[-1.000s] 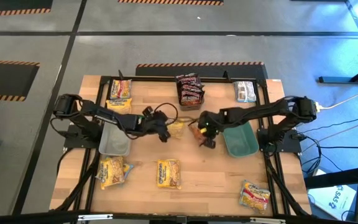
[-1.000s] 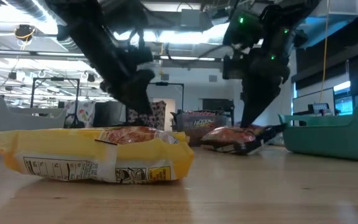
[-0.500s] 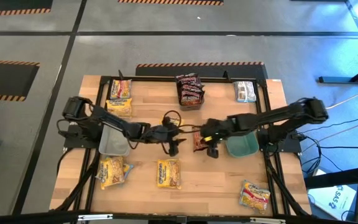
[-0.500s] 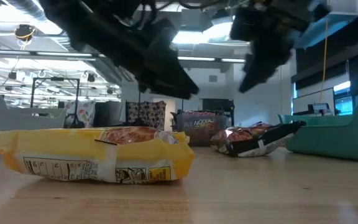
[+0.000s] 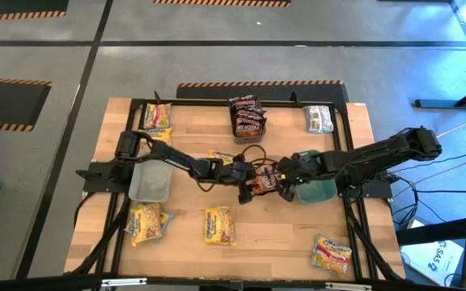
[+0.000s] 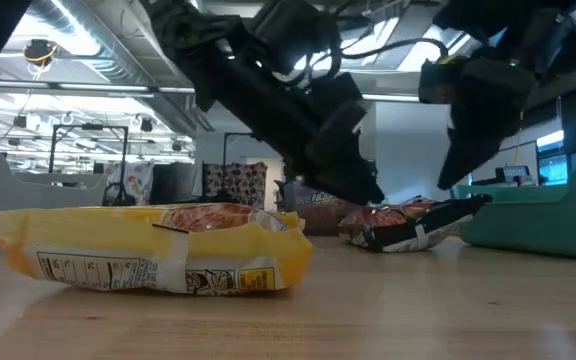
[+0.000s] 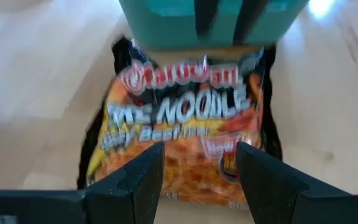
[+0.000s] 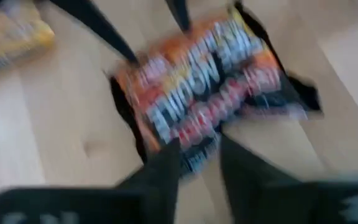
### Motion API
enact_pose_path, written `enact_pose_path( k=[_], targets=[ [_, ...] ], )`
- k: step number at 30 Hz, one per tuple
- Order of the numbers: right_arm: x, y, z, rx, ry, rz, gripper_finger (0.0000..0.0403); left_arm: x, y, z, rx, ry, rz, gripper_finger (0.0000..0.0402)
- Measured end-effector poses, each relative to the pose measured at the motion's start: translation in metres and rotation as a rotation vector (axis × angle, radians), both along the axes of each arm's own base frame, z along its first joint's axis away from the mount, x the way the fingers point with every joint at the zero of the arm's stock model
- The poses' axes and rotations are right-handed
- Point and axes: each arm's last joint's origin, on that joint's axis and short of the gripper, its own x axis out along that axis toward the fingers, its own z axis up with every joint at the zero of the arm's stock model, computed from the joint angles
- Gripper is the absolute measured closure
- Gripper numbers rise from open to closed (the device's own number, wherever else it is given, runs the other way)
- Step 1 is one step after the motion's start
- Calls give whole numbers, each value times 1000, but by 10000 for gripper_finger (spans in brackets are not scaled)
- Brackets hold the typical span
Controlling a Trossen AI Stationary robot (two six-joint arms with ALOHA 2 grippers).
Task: Sort Maruchan noodles
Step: Put the black noodle pack into the black bin
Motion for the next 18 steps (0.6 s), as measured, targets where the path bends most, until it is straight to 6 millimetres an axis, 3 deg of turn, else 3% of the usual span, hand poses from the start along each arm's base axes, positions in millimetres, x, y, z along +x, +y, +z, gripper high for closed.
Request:
enact_pose_path(
  k=[5, 9, 14, 18],
  targets=[
    [3, -1, 0, -29, -21, -9, 191, -3, 0, -5, -24, 70, -2, 209],
    [5, 0, 1, -26, -44, -7, 138, -9, -7, -8, -42, 140, 13, 209],
    [8, 0, 2, -24, -71, -7, 117, -11, -23, -9, -90, 143, 17, 209],
    [14, 1, 4, -4, -128, 1, 122, -15, -40, 5, -96, 113, -20, 209]
  ],
)
